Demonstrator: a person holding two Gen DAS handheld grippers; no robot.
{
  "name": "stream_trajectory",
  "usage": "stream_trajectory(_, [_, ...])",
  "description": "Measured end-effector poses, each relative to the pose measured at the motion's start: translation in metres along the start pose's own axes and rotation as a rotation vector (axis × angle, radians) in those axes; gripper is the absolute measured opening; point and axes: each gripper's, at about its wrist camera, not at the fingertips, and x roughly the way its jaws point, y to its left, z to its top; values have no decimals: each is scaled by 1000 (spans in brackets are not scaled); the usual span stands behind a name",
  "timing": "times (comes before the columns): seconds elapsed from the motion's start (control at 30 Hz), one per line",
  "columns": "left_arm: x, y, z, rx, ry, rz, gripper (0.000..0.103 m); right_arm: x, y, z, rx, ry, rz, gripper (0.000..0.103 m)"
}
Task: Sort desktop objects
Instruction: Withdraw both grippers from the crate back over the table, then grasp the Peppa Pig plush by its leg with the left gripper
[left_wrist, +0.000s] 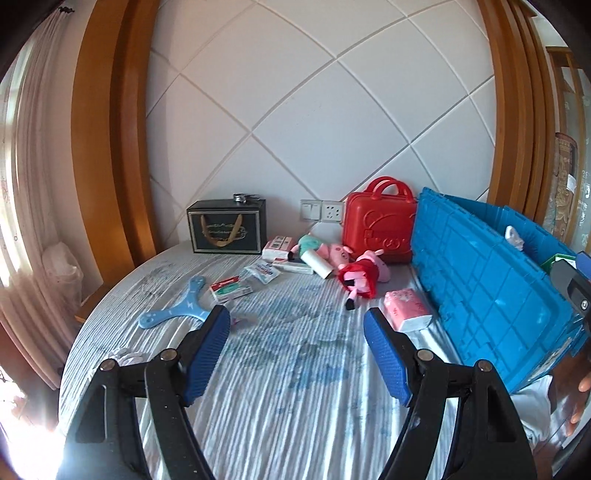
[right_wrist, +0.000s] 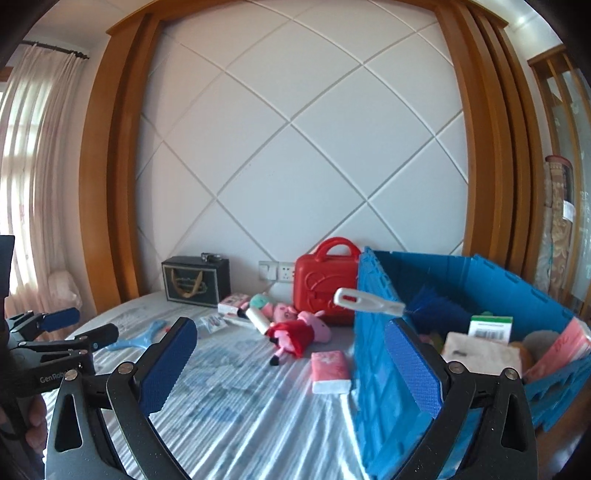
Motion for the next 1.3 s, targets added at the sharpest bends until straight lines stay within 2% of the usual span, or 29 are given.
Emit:
stream_trajectory(0.13, [25,46,-14,-41,73,48,74,29,29,-15,-26,112,26,103])
stream_trajectory(0.27, [48,76,-22,-88,115,100,74,59,39,-25,-36,169,23,103])
stream_trajectory(0.4, [69,88,-21,-112,152,128,74,91,35,-31,-31,199,49,103])
stream_trajectory(0.53, [92,86,-12,-105,152,175,74,134,21,-39,26,243,95,103])
stream_trajectory(0.73, [137,76,-6,-86,202,162,74,188,10,-59,40,318,75,103])
stream_trajectory(0.9, [173,74,5,-55,230,138,74,215,2,-65,49,348,39,103])
stream_trajectory(1.17, [251,69,18,43,267,22,74,261,-9,-95,121,440,-104,103])
stream_trajectory(1.3, [302,50,19,113,297,-61,74,287,-16,-118,166,476,-201,103])
